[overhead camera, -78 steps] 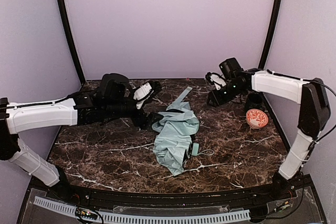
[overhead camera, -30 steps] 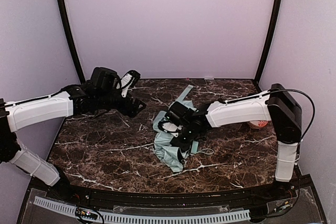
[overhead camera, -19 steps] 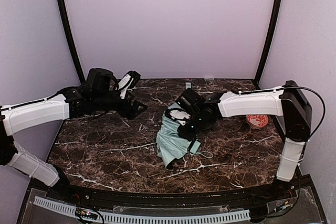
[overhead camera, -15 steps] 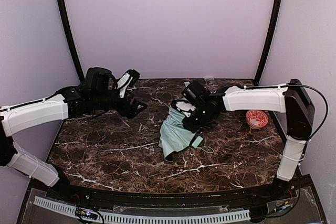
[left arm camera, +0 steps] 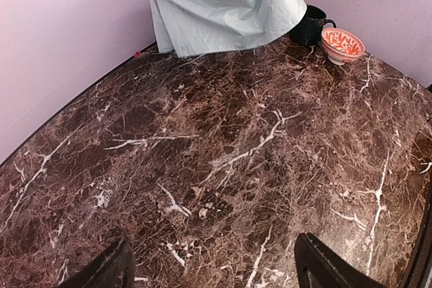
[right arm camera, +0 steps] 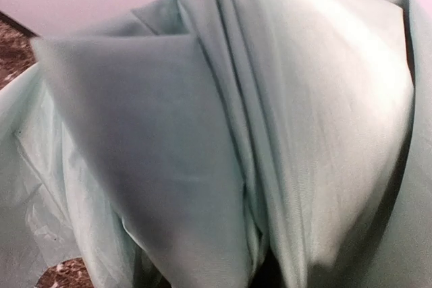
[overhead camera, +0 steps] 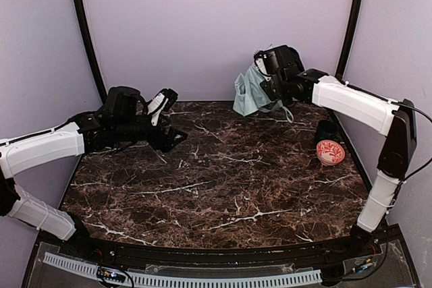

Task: Put away the umbrella

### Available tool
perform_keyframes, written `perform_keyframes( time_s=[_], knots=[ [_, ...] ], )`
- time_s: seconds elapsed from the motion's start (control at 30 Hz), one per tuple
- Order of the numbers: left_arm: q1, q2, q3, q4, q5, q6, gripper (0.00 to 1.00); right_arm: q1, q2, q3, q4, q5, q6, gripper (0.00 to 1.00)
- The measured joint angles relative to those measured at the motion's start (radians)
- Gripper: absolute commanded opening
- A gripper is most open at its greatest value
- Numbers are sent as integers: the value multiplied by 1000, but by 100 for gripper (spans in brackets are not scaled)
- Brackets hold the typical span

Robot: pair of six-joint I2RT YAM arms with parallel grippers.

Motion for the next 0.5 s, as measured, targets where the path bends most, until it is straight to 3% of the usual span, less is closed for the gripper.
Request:
perform_keyframes(
  time_s=[0.13, 0.27, 0.5],
  knots=[
    [0, -2, -5, 5, -6, 6, 83, 62, -8, -58, 117, 159, -97, 0],
    [0, -2, -7, 5, -13, 9, 83, 188, 13, -198, 127, 175, -174, 0],
    [0, -2, -7, 5, -22, 13, 83, 443, 172, -278, -61, -96, -212, 0]
  ],
)
